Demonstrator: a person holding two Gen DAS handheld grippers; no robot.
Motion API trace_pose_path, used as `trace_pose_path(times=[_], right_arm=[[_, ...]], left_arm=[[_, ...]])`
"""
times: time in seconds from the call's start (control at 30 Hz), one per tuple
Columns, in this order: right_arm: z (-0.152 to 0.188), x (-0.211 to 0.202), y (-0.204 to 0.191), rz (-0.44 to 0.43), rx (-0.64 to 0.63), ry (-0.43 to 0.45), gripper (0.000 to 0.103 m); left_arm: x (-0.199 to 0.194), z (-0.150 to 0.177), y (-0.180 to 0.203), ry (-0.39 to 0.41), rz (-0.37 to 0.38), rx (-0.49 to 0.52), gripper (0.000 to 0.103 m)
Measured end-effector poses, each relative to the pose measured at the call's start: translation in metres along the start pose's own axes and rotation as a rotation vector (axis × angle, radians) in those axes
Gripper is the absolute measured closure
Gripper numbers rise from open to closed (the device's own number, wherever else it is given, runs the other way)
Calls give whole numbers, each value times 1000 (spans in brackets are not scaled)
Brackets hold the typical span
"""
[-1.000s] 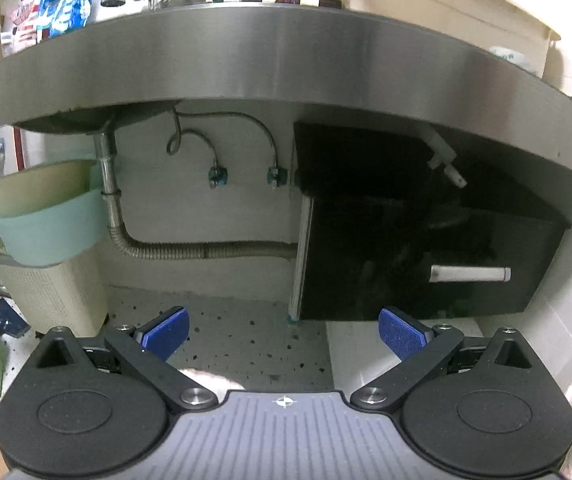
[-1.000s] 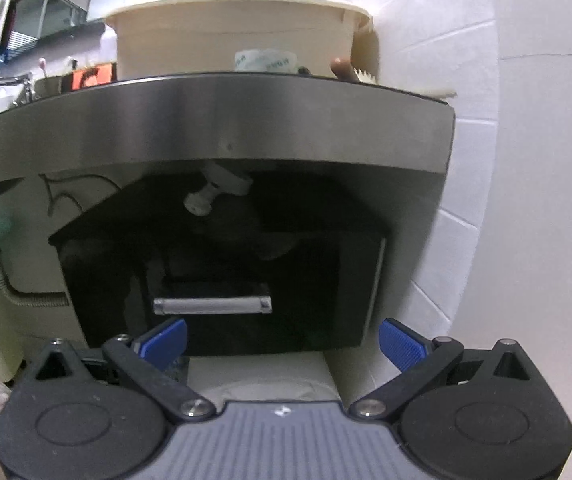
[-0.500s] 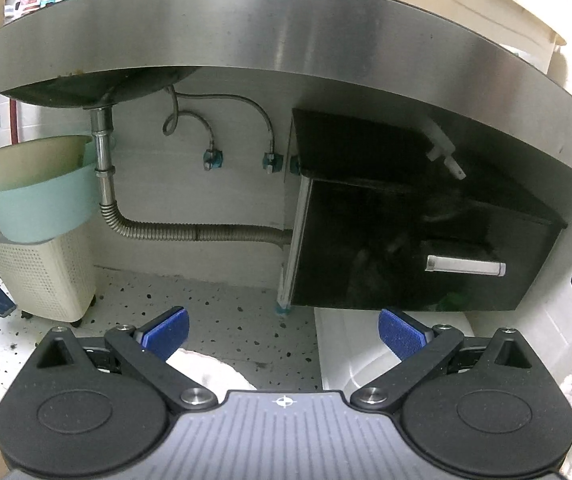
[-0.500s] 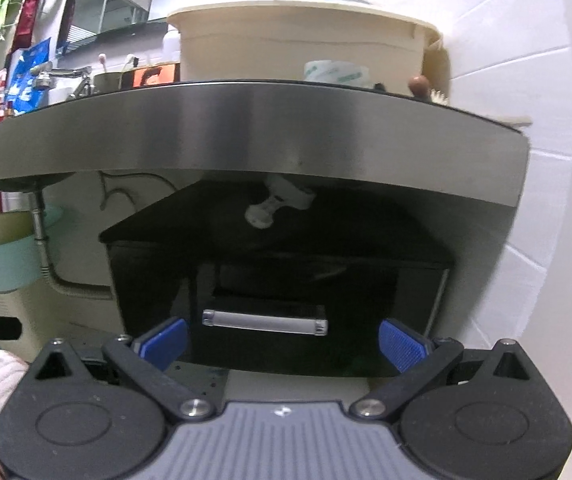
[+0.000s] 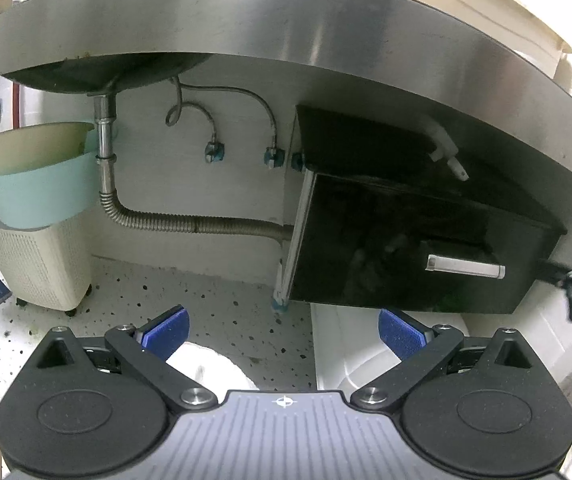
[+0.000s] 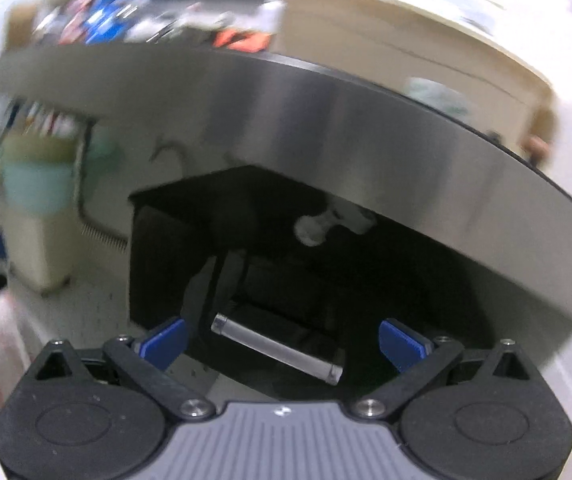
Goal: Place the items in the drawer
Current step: 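Lower the right tool toward the silver handle of the black drawer, then close the right tool on the silver drawer handle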
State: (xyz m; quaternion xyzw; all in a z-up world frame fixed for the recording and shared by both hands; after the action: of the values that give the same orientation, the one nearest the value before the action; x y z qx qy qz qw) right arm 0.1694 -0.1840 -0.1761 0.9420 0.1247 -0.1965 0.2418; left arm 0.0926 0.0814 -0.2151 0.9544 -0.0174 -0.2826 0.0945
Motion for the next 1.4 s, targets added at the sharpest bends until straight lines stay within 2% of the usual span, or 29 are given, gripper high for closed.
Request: trace_pose_path(times=[0.23,0.4,0.6,0.8,1.0,1.4], right_arm=[[3,36,-26,-64,-341,-76,0],[16,64,-41,-99,-521,-189,0],[27,85,-55,-130,-656,-276,0],[49,112,-72,-146,-908,-337,0],[58,128,-81,-173,-997,-378,0],[65,149,-88,-206,-1033,-422,0]], left_arm=[[2,1,1,-7,3,2,1],[2,2,3,-11,4,15,1],[4,3,2,-22,7,6,1],[3,3,6,-20,4,29,1],[4,4,9,-23,1,45,1],[4,4,11,-22,-7,63,1]])
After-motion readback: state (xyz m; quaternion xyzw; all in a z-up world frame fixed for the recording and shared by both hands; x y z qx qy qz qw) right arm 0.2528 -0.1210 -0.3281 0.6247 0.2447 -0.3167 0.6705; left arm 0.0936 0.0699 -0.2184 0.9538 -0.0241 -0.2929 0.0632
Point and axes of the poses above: each gripper's, at about its wrist camera, not at the fingertips, and x roughly the way its jaws point, y to its right, z to its underside, the point moved 4 cm from there along x, roughly the way its jaws point, and after that the axes turned 3 degrees about z, right-handed, at the moved point
